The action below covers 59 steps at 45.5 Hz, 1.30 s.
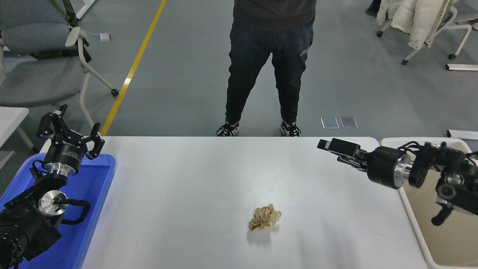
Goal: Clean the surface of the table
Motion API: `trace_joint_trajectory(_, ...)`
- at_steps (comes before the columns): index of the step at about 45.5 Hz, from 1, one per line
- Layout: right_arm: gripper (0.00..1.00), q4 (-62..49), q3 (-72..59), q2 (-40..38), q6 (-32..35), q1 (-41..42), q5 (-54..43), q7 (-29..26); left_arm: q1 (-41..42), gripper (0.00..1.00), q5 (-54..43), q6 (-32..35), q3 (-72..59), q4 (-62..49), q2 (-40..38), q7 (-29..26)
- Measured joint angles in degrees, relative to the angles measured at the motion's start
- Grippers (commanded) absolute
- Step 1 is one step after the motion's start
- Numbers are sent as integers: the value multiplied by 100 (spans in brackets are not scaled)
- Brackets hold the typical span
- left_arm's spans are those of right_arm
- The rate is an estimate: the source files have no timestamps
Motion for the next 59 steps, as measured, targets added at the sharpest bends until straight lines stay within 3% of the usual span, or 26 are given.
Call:
trace_joint_trajectory(14, 100, 41, -986, 987, -55, 740, -263, -656, 0, 100, 0, 2, 0, -1, 0, 0)
trace_joint_trajectory(30, 100, -98, -1442, 2005, -15, 699, -869, -1490, 0, 100, 0, -3, -2, 0, 0, 0)
trace_joint_trajectory(44, 100, -757, -1554, 2635, -51, 342, -1713, -1687, 0, 100, 0, -4, -3, -1, 0, 0)
trace_joint_trajectory(59, 100, -1234, -1531, 2991, -77, 38, -1921, -1723, 0, 100, 0, -4, -3, -1, 0, 0)
